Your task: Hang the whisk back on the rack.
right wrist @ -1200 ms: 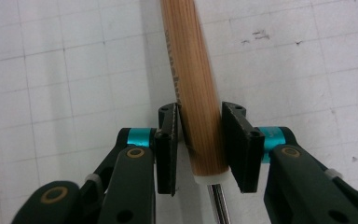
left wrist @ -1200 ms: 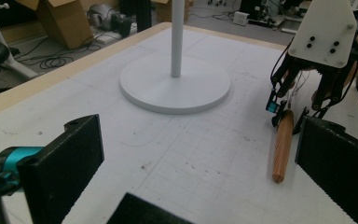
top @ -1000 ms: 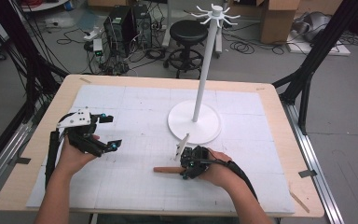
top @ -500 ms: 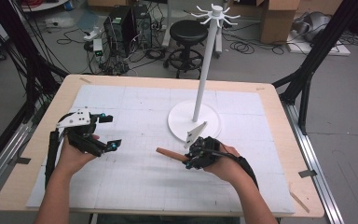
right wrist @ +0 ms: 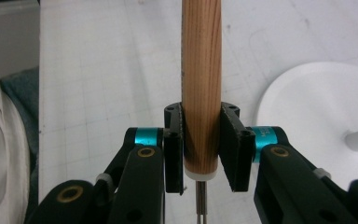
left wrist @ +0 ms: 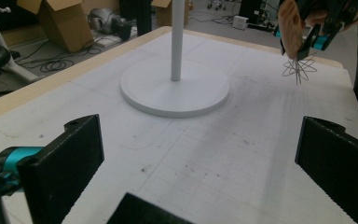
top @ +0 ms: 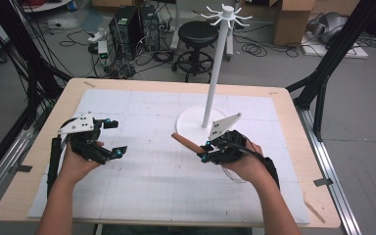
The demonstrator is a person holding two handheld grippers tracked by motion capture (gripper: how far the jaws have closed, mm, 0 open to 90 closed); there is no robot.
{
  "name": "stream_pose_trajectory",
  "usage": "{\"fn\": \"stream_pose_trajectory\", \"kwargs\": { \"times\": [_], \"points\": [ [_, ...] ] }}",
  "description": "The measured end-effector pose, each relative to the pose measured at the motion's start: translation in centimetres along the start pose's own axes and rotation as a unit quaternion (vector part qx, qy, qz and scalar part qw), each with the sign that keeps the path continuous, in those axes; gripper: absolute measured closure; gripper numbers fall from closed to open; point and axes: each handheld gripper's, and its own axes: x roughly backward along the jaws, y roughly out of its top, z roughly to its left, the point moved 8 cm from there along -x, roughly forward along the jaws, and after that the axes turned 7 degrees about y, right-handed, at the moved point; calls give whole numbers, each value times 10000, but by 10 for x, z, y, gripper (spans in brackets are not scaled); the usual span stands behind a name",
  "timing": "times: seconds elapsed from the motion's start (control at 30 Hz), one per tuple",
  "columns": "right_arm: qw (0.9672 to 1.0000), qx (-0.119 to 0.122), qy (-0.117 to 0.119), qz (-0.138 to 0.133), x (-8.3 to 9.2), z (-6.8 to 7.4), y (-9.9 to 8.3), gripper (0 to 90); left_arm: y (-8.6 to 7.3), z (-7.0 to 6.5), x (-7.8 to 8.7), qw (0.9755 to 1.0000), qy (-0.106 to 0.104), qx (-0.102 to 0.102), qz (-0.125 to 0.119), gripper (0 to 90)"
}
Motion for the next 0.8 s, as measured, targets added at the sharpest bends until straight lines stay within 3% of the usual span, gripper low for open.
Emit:
{"fn": "stream_pose_trajectory", "kwargs": {
  "times": [0.37, 0.8],
  "points": [
    [9991, -14, -120, -415, 32, -8, 14, 733, 2, -2, 0, 10000, -56, 3, -66, 16],
    [9956, -15, -278, -891, 63, -15, 28, 733, 3, -3, 0, 9999, -77, -9, -85, 16]
  ]
}}
